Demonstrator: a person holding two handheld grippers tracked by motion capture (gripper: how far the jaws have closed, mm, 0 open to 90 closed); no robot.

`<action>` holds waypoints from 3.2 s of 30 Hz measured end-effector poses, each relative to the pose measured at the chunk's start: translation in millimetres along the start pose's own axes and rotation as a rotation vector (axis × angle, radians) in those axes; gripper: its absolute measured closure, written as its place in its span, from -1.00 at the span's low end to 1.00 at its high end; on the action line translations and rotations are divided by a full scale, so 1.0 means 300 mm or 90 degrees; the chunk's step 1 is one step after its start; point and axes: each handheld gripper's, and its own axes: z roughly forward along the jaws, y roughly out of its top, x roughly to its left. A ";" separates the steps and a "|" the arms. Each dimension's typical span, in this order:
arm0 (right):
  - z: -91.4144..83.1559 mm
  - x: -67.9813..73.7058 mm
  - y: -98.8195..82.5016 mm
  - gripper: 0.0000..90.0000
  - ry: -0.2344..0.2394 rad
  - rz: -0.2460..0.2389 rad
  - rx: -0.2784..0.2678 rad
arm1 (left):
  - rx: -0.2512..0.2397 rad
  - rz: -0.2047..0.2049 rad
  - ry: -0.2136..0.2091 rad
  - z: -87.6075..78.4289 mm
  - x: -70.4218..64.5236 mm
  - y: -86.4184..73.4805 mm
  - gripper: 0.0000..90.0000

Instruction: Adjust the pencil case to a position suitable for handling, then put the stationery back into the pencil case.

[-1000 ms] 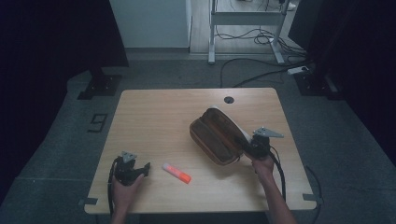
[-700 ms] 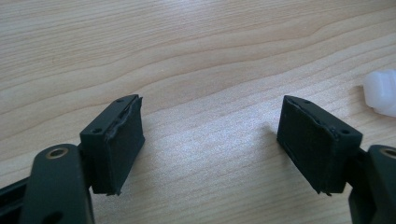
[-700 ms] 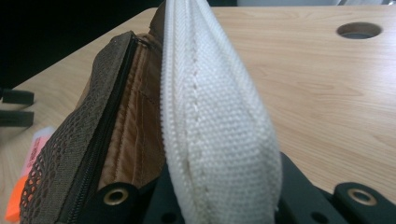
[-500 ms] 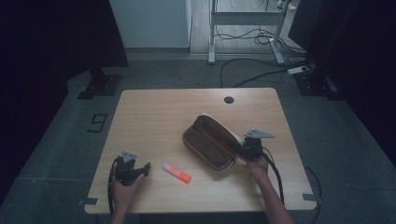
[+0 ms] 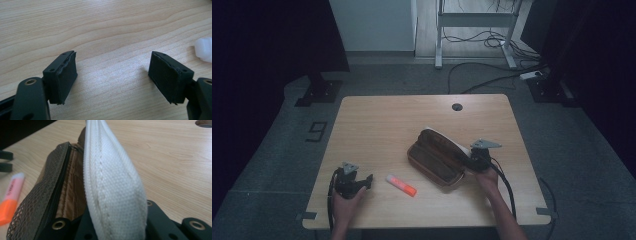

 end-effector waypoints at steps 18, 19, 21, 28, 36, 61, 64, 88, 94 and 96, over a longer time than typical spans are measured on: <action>-0.055 0.002 0.006 -0.27 -0.090 -0.010 -0.065 | 0.000 0.000 0.000 0.000 0.000 0.000 -0.50; -0.055 0.002 0.006 -0.27 -0.090 -0.010 -0.065 | 0.000 0.000 0.000 0.000 0.000 0.000 -0.50; -0.083 0.011 0.020 -0.33 -0.106 -0.012 -0.082 | 0.000 0.000 0.000 0.000 0.000 0.000 -0.50; -0.146 0.026 0.052 -0.37 -0.092 -0.001 -0.110 | 0.000 0.000 0.000 0.000 0.000 0.000 -0.50; -0.181 0.080 0.082 -0.37 -0.073 -0.015 -0.130 | 0.000 0.000 0.000 0.000 0.000 0.000 -0.50; -0.075 0.281 0.066 -0.33 0.030 -0.081 -0.081 | 0.000 0.000 0.000 0.000 0.000 0.000 -0.50; -0.065 0.294 0.064 -0.32 0.037 -0.085 -0.076 | 0.000 0.000 0.000 0.000 0.000 0.000 -0.50; 0.056 0.415 0.011 -0.28 0.087 -0.085 -0.015 | 0.000 0.000 0.000 0.000 0.000 0.000 -0.50; 0.083 0.440 -0.003 -0.25 0.090 -0.096 0.000 | 0.000 0.000 0.000 0.000 0.000 0.000 -0.50; 0.091 0.449 -0.007 -0.24 0.093 -0.101 0.006 | 0.000 0.000 0.000 0.000 0.000 0.000 -0.50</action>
